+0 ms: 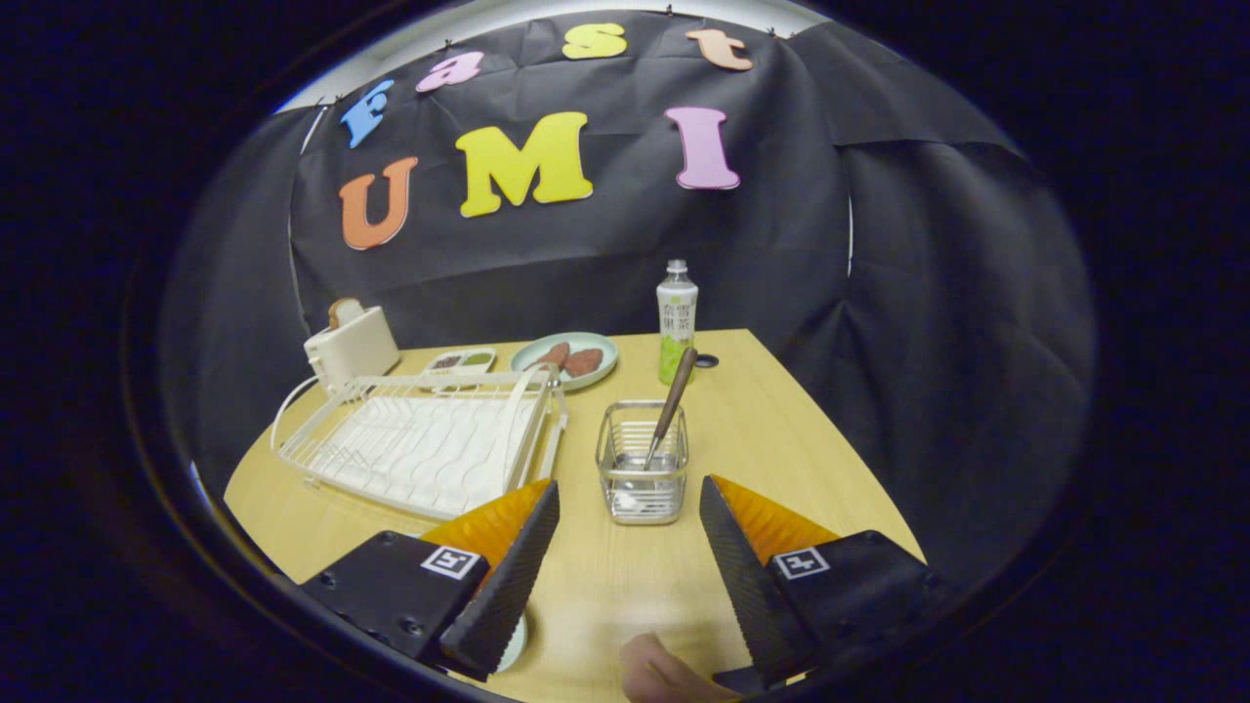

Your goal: Take the plate from the dish rack, then take the spoon from the basket and place it into the plate.

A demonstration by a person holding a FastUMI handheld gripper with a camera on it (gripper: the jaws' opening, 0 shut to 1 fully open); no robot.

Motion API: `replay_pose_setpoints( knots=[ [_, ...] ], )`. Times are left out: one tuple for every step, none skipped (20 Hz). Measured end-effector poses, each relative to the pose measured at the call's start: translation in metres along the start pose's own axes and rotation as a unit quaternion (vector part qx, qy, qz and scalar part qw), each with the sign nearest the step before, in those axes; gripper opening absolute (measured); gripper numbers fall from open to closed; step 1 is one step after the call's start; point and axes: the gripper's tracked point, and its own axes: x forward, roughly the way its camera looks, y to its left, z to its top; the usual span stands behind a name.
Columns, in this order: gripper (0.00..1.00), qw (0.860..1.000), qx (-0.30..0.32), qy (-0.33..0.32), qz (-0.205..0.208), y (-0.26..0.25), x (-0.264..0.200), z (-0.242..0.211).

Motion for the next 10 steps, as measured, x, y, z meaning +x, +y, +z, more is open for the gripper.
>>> replay_pose_setpoints(
  knots=[
    [0.94,1.0,-0.008,-0.009,-0.007,-0.004,0.01,0.009],
    [0.94,1.0,-0.018,-0.01,-0.006,-0.008,0.024,0.015],
    [0.94,1.0,-0.021,-0.016,0.005,-0.006,0.033,0.021],
    [0.94,0.999,-0.018,-0.026,0.022,-0.001,0.041,0.031],
    [0.94,0.999,-0.013,-0.031,0.023,-0.004,0.052,0.039],
    [0.94,0.999,-0.008,-0.034,0.018,-0.012,0.064,0.044],
    [0.94,0.999,-0.006,-0.034,0.014,-0.017,0.077,0.048],
    [0.94,0.999,-0.004,-0.032,0.018,-0.017,0.087,0.05],
    [0.94,1.0,-0.001,-0.027,0.015,-0.02,0.097,0.052],
    [0.94,1.0,0.002,-0.021,0.01,-0.025,0.109,0.052]
  ],
)
